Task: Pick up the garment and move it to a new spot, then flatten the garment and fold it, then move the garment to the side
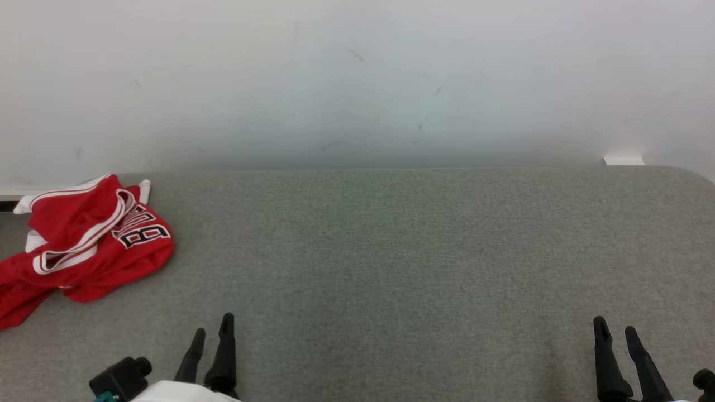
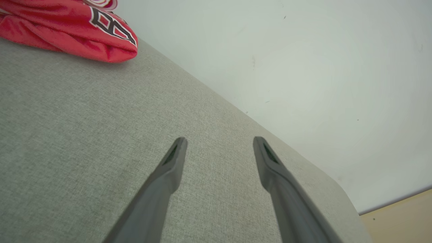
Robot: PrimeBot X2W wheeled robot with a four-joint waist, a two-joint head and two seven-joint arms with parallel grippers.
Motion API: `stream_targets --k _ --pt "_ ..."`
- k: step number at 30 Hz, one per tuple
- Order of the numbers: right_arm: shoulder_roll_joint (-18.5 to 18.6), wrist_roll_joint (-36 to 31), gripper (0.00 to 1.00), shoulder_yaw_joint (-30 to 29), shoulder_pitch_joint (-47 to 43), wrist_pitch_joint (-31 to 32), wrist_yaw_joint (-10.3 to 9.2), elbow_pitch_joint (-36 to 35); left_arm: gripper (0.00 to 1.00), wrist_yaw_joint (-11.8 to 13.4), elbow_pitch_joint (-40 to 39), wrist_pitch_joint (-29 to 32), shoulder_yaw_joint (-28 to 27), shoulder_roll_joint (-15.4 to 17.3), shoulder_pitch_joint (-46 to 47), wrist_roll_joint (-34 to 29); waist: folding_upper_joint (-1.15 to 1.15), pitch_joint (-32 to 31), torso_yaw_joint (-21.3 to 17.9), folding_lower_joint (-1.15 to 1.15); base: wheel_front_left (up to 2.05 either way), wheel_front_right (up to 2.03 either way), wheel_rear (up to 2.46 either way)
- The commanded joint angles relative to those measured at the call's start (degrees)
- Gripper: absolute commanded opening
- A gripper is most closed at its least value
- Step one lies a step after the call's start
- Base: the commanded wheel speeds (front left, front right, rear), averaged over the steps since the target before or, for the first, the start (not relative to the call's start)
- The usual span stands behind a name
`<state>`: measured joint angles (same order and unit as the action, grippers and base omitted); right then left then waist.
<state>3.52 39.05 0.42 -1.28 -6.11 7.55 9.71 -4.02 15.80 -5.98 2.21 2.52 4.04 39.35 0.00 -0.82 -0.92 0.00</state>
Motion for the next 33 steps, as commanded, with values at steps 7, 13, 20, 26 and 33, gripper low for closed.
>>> stream_targets --k 7,13,20,26,33 --pt "0.5 -5.6 1.00 0.7 -0.2 -1.5 -0.06 -1.3 1.00 0.4 -0.2 -1.6 0.7 1.0 -0.1 -6.4 0.00 0.0 -0.1 0.00 0.00 0.00 0.00" --pt "0.8 -9.5 1.00 1.1 -0.3 -2.4 -0.06 -1.5 1.00 0.7 -0.4 -2.5 1.3 1.4 -0.3 -10.5 0.00 -0.1 -0.1 0.00 0.00 0.00 0.00" --pt "0.9 -13.6 1.00 1.3 -0.7 -3.5 -0.07 -1.8 1.00 1.0 -0.2 -3.6 2.1 1.5 -0.9 -14.8 0.00 -0.2 0.0 0.00 0.00 0.00 0.00" --pt "1.1 -16.8 1.00 1.4 -1.0 -4.3 -0.08 -2.1 1.00 1.3 -0.2 -4.5 2.6 1.6 -1.2 -18.2 0.00 -0.3 0.0 0.00 0.00 0.00 0.00" --pt "0.9 -20.0 1.00 1.4 -1.5 -5.3 -0.08 -2.2 1.00 1.5 -0.1 -5.3 3.2 1.6 -1.4 -21.9 0.00 -0.3 -0.2 0.00 0.00 0.00 0.00"
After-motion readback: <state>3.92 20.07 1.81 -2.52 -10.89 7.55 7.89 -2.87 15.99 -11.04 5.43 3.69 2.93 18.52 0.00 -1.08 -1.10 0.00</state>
